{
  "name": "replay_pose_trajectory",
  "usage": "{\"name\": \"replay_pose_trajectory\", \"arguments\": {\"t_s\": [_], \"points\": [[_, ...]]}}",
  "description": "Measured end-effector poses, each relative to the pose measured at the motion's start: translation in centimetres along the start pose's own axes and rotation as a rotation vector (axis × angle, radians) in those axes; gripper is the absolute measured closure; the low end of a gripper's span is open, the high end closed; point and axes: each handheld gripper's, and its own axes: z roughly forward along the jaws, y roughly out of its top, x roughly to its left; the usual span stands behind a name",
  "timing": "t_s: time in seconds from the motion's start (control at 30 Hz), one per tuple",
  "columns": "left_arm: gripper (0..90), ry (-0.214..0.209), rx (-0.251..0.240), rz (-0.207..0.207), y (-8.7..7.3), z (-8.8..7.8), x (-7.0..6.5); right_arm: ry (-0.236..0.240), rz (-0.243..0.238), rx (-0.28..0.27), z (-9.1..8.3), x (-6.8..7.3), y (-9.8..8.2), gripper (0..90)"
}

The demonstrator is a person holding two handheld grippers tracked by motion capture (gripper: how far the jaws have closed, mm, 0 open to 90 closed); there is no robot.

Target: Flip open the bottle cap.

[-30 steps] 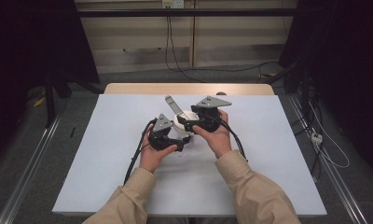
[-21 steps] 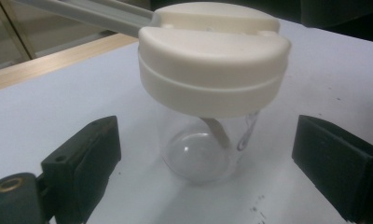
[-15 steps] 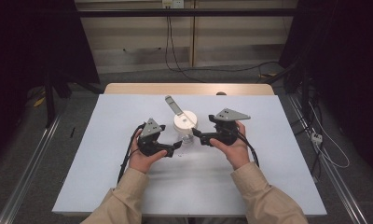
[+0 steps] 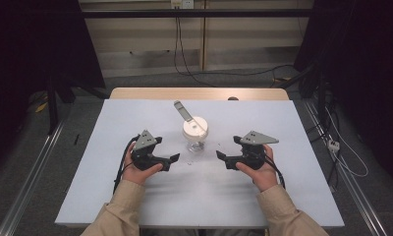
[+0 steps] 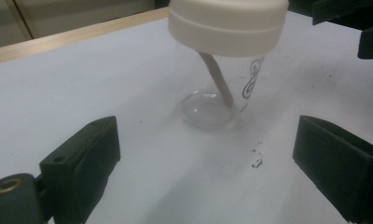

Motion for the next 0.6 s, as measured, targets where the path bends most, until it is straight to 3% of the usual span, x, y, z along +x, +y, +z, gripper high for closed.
{"name": "replay_pose_trajectory", "arguments": {"t_s": [0.6], "points": [[6.9,0.012,0.011,0.000,-1.4,-2.9,0.5,0.001,0.015,-0.001,-2.1,-0.5,-2.2,12.9]]}}
